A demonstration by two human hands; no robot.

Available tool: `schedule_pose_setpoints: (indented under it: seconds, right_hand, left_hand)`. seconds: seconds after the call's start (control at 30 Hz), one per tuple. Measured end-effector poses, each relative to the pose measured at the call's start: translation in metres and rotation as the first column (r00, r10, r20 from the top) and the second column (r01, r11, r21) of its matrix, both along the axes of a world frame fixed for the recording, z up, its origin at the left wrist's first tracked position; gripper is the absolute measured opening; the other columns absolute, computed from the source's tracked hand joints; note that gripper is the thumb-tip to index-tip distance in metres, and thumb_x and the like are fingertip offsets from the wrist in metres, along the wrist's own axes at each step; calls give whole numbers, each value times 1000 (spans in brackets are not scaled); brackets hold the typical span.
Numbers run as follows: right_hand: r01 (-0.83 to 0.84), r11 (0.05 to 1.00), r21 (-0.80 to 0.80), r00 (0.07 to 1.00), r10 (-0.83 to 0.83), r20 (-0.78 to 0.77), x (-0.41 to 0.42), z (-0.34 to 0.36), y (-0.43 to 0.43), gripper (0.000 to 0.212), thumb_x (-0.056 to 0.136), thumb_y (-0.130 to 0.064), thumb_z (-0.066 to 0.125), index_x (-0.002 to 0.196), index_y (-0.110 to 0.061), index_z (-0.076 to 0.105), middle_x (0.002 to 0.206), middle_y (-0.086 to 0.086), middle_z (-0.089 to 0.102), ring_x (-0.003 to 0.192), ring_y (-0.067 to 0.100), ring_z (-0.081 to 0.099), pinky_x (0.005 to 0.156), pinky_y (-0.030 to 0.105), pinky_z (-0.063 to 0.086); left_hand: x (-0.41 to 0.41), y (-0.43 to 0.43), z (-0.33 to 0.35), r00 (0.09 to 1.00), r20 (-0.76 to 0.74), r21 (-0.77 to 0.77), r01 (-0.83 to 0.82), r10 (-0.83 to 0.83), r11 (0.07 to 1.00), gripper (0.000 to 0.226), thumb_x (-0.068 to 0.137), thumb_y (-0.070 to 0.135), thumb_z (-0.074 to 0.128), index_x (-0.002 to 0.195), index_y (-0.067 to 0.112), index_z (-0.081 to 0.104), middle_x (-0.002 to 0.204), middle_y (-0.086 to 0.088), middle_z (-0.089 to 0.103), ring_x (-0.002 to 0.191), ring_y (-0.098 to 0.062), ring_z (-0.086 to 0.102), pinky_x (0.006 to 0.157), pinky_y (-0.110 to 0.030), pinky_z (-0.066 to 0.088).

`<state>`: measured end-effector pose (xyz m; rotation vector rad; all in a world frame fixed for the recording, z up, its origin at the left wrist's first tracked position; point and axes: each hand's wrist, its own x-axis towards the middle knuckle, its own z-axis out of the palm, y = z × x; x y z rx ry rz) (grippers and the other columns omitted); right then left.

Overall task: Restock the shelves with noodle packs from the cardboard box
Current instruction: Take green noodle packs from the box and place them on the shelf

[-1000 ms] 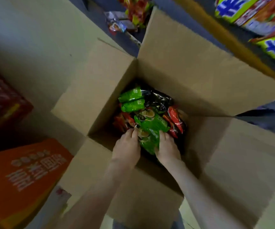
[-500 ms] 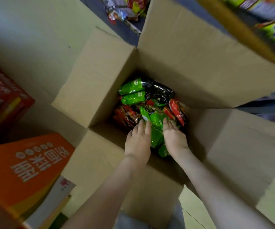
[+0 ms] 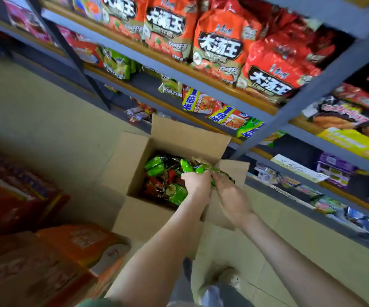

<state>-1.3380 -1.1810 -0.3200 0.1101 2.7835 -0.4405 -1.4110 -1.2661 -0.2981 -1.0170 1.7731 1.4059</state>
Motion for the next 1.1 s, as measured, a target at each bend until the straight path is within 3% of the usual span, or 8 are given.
schedule_pose_setpoints:
  seconds: [0.1,0.33,0.47,0.6,0.83,0.9,1.0,1.1]
  right_hand:
    - [66,988,-140,998,-68,-12,26,51,29,57,96,-28,52,148,-15,32,152,3,34,141,18,30,113,28,23]
    - [333,915,-228,939,-302,163,82,157,120,119,68,-70,66,152,-24,-5,160,4,-6,147,24,-7,118,47,9]
    - [409,852,-328,910,-354,217,104,200,173,132,51,-82,59,150,-32,-12,161,2,-5,147,23,1,117,47,13]
    - [524,592,-612,823,-536,186,118,240,213,110,73,-56,71,152,-28,1,158,-3,12,144,20,18,109,34,25]
    - [545,334,-769,687,-704,181,130,278,268,109,58,-63,79,145,-18,31,135,-10,39,134,21,37,102,32,33]
    - [501,319,-804,663,-739,120,130,289,276,105,49,-63,85,135,-20,43,131,-11,50,120,18,52,98,33,42]
    - [433,399,-808,642,-766,-35,131,306,284,59,70,-37,83,116,-21,49,111,-7,61,90,2,59,68,22,48]
    - [394,556,-732,605,-756,-249,129,315,289,51,73,-21,82,112,-22,50,110,-2,61,92,9,60,74,26,47]
  left_hand:
    - [29,26,40,989,-117,-37,87,-90,996,57,84,18,67,127,-1,34,128,-19,52,118,-32,53,92,-31,45]
    - [99,90,123,925,-328,72,228,-193,971,33,81,11,67,110,7,53,110,-16,62,96,-31,64,72,-35,56]
    - [123,128,174,861,-473,341,375,-187,862,21,82,-12,58,81,10,59,82,-13,67,62,-20,65,50,-26,54]
    - [125,152,213,832,-516,420,454,-205,786,33,82,-10,60,106,10,49,95,-13,67,77,-26,67,60,-37,55]
    - [117,187,261,752,-578,471,625,-317,623,36,88,-6,59,117,12,47,88,-4,70,72,-18,66,59,-30,52]
    - [111,196,266,643,-662,352,720,-385,598,33,89,-3,59,117,11,46,108,-10,66,87,-20,68,76,-40,56]
    - [99,207,266,374,-771,1,810,-516,587,65,86,6,67,138,12,27,136,-12,48,118,-26,54,100,-45,45]
    - [96,216,270,32,-880,-341,652,-474,677,106,80,7,74,151,16,-4,158,-10,7,145,-25,15,116,-37,21]
